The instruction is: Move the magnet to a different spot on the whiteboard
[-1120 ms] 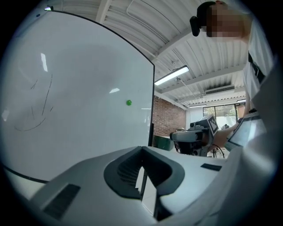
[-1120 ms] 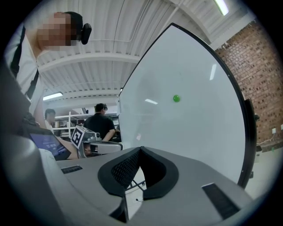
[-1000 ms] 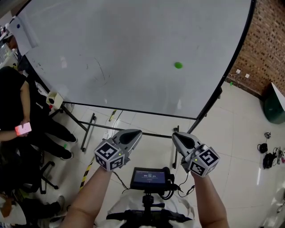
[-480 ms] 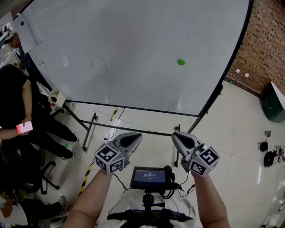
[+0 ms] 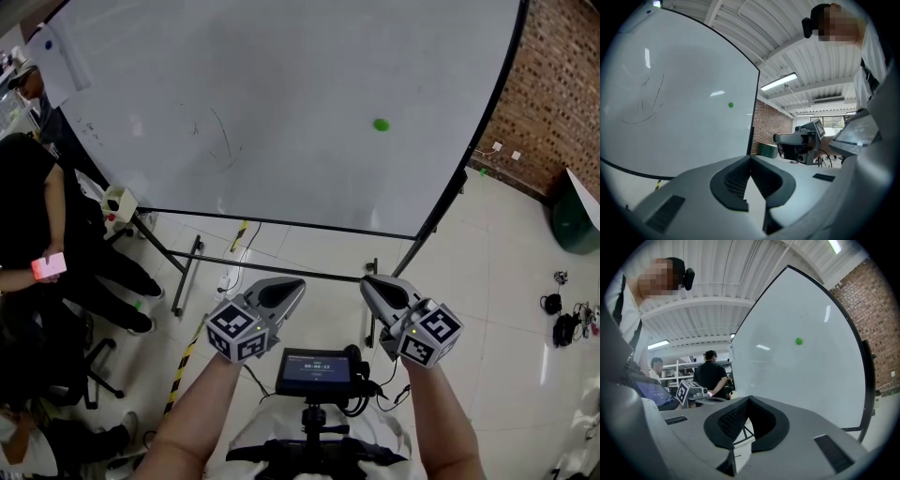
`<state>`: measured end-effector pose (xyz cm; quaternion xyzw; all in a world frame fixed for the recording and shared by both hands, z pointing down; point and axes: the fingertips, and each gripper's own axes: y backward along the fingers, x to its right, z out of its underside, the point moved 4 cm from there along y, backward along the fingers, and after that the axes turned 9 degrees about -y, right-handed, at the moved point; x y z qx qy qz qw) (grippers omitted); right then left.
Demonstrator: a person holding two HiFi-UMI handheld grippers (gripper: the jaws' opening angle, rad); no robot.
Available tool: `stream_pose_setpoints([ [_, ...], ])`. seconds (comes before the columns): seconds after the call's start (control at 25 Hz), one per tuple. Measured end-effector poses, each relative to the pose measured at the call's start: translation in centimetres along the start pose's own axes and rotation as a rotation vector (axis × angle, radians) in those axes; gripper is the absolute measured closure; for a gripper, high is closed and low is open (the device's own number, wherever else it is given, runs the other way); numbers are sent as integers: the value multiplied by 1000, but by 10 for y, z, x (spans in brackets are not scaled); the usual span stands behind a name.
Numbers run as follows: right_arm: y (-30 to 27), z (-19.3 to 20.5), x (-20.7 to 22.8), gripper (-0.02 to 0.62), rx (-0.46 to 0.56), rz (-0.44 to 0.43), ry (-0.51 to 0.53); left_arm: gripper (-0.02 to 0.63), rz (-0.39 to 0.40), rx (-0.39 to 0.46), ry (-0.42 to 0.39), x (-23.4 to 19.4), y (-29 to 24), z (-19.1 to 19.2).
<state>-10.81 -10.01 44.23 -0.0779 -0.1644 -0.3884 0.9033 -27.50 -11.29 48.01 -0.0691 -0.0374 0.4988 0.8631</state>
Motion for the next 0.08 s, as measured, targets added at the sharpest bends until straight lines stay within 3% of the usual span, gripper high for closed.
stream_pose_setpoints([
  [0.08,2,1,-3,566,0,-1,-8,577,3,0,-3,2,2,0],
])
